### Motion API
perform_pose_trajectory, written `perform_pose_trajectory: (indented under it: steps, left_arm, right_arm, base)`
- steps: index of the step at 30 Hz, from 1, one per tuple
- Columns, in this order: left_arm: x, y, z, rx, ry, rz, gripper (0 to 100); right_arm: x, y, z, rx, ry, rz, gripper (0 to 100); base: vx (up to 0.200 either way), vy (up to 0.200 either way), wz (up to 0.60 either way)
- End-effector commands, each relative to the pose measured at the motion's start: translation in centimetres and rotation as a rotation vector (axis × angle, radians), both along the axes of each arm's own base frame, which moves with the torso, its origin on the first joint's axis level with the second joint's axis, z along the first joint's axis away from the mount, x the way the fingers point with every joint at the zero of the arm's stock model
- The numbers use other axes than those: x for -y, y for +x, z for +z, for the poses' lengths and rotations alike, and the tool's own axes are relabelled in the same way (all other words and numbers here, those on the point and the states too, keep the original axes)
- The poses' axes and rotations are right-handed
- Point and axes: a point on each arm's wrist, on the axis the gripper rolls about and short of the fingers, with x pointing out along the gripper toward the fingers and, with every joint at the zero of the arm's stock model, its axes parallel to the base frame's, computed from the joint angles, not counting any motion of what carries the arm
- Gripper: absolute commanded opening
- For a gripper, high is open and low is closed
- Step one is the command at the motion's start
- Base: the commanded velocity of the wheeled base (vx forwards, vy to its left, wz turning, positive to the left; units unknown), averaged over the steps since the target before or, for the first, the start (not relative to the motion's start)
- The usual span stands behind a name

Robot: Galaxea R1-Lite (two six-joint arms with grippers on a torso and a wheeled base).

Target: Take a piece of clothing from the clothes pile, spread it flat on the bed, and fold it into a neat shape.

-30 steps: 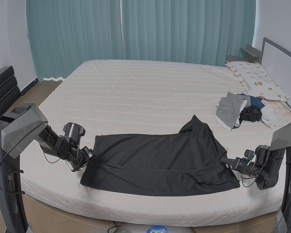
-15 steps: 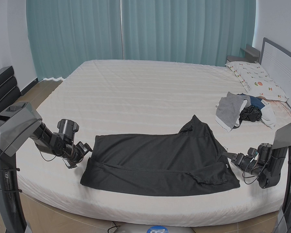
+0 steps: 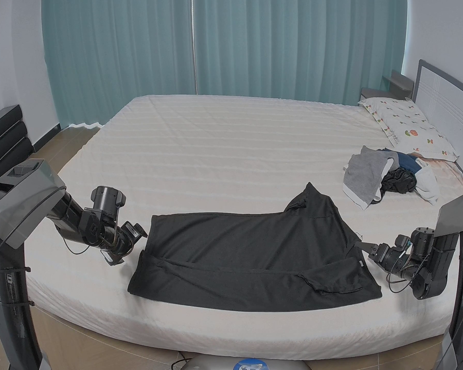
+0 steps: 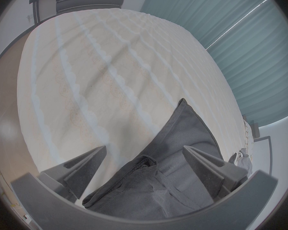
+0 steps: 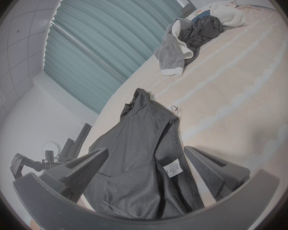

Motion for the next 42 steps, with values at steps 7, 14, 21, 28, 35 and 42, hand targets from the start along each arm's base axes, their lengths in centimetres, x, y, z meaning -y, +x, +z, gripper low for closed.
perform_pose_trajectory:
  steps: [7, 14, 21, 28, 35, 42]
  left_arm:
    - [0.2, 0.0, 0.1, 0.004, -0.001, -0.005, 100]
    - [0.2, 0.0, 0.1, 0.004, -0.002, -0.004, 100]
    - [0.5, 1.5, 1.3, 0.071, -0.008, -0.007, 100]
    - [0.7, 4.0, 0.9, 0.116, -0.008, -0.04, 100]
    - [0.4, 6.2, 0.5, 0.172, -0.023, -0.185, 100]
    - [0.0, 7.9, -1.2, 0.254, -0.043, -0.202, 100]
  right_arm:
    - [-0.1, -0.1, 0.0, 0.002, -0.001, 0.003, 100]
    - [-0.2, -0.2, 0.0, 0.0, -0.002, 0.006, 100]
    - [-0.3, -0.5, -0.2, -0.019, 0.004, 0.008, 100]
    - [-0.3, -0.6, -0.3, -0.033, 0.018, -0.001, 100]
    - [-0.3, -0.6, -0.3, -0.069, 0.105, -0.035, 100]
    - [-0.6, -0.6, -0.5, -0.076, 0.103, -0.025, 100]
  base:
    - [0.029, 0.0, 0.0]
    - [0.0, 0.0, 0.0]
    - [0.0, 0.0, 0.0]
    - [0.0, 0.0, 0.0]
    - [0.0, 0.0, 0.0]
    - [0.0, 0.0, 0.0]
